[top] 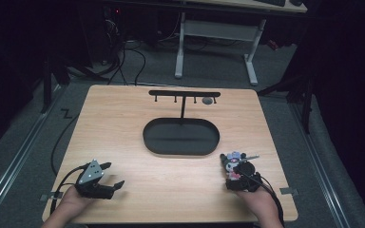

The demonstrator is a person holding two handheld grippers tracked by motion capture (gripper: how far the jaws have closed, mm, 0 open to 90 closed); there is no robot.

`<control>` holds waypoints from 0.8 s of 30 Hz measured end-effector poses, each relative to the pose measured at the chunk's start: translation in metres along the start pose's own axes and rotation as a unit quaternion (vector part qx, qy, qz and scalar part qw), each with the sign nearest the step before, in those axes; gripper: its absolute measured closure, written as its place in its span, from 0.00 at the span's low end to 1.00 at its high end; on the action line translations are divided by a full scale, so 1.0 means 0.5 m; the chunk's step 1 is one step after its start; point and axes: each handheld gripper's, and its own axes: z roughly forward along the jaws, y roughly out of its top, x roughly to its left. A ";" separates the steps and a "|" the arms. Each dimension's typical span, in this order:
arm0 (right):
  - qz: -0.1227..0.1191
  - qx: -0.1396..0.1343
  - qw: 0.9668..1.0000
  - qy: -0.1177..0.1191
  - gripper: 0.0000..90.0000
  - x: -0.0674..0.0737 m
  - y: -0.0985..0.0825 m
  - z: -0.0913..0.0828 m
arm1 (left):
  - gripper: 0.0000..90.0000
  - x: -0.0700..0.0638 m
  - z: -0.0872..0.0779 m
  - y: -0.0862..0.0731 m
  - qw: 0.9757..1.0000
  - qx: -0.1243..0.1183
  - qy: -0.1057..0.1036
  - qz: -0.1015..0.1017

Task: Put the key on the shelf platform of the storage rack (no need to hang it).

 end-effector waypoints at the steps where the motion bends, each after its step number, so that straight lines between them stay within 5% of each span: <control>1: 0.002 0.001 1.000 0.001 0.36 -0.001 0.000 0.000 | 0.17 0.000 0.000 0.000 1.000 0.000 0.000 0.000; 24: -0.003 -0.010 1.000 0.004 0.53 -0.002 0.005 -0.018 | 0.17 0.000 0.000 0.000 1.000 0.000 0.000 0.000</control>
